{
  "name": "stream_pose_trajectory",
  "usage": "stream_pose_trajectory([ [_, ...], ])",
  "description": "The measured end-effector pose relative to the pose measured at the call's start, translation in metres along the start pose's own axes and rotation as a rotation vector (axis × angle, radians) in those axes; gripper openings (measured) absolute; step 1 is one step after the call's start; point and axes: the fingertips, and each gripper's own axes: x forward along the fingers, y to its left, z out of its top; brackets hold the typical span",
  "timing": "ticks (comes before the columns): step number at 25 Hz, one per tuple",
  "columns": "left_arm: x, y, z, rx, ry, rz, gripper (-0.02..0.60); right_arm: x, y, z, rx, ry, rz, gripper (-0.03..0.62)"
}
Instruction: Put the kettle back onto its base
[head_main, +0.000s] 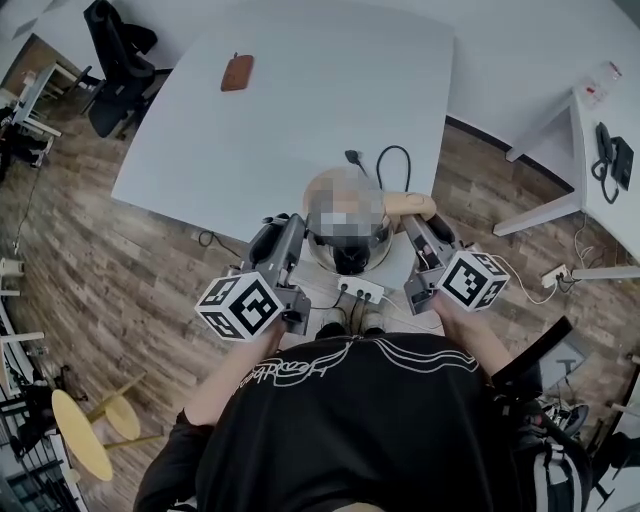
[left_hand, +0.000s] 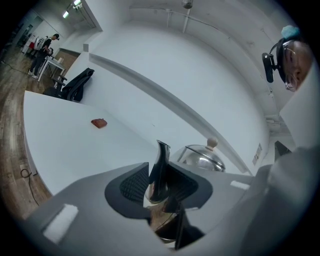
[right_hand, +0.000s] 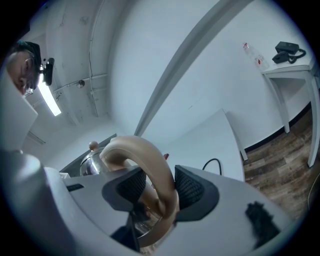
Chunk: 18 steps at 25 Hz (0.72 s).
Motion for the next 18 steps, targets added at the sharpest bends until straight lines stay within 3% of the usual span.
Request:
stream_pose_trajectory([
  [8, 0.027, 0.028, 0.014, 0.047, 0.014, -0.046, 0.11, 0.031, -0.006, -0.002, -0.024, -0.003, -0.024, 0.179],
  [18, 0.065, 0.043, 0.017, 0.164, 0.003, -0.142, 0.109, 0.054, -0.034, -0.005, -0.012, -0.035, -0.065, 0.179],
])
